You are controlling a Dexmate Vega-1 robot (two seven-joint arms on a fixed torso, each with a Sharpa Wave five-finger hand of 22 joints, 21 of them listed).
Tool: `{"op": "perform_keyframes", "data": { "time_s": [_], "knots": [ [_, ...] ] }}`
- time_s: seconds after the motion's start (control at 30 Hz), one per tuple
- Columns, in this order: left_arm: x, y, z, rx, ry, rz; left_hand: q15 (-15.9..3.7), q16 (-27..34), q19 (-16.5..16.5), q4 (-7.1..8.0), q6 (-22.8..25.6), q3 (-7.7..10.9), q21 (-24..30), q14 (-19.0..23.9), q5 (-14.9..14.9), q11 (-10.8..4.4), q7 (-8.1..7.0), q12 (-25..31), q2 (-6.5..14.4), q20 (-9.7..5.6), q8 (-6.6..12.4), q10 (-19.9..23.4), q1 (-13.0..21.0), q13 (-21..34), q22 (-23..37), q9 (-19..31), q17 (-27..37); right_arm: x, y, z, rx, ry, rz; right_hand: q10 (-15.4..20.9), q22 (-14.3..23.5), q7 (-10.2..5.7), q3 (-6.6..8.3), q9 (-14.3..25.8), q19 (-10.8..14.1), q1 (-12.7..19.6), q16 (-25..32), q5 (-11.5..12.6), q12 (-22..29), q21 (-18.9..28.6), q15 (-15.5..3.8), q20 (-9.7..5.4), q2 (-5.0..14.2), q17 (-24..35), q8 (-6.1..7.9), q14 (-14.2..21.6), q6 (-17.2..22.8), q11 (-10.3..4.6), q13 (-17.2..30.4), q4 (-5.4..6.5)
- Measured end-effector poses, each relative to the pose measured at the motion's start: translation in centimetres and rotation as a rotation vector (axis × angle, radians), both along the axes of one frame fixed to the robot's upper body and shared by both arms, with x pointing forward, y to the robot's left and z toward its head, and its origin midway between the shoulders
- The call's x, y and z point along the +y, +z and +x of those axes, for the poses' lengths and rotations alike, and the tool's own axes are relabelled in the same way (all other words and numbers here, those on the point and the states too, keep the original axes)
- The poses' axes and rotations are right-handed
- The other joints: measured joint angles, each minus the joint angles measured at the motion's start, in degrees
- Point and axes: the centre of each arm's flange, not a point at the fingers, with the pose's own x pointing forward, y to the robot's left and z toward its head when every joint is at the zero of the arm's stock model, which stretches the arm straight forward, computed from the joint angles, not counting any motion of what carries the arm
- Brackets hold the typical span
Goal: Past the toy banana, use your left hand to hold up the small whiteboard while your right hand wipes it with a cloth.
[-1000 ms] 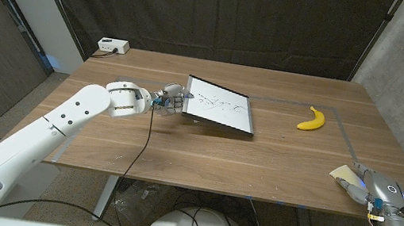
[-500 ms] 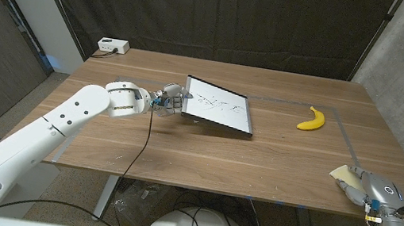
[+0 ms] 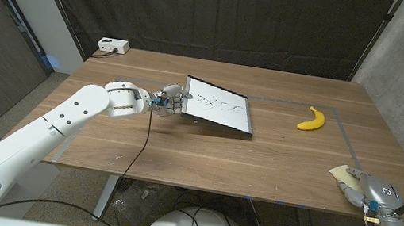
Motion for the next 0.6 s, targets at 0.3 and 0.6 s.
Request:
{"op": "perform_keyframes", "data": {
  "time_s": [0.3,0.6],
  "knots": [
    [-0.01,-0.08,0.03,0.003,-0.008,-0.002,0.10,0.00,-0.20,0.00,0.00,-0.01,-0.34,-0.10,0.00,0.02,0.00,-0.01,0.00,0.19,0.00,0.00,0.00,0.02,0.01,0.00,0.00,-0.13,-0.17,0.31,0.008,0.004,0.013,5.36,1.06,-0.87,3.07,-0.05,2.40,2.61,0.45,0.44,0.54,2.03,-1.16,-0.78,5.69,0.76,0.62,4.66,7.19,-0.79,-0.12,2.52],
    [0.02,-0.25,0.03,0.006,-0.008,-0.003,0.30,0.00,-0.20,0.25,0.00,0.24,-0.34,-0.29,-0.01,-0.16,0.00,0.00,-0.15,0.19,-0.41,-0.21,-0.15,0.06,0.00,0.00,0.00,0.53,0.66,0.37,-0.038,0.035,0.021,7.70,1.63,-0.57,4.63,-0.15,2.61,2.83,0.89,0.43,0.81,3.01,-1.79,-0.98,6.77,1.13,0.61,6.51,9.55,-0.27,-0.11,4.20]
  ]
}}
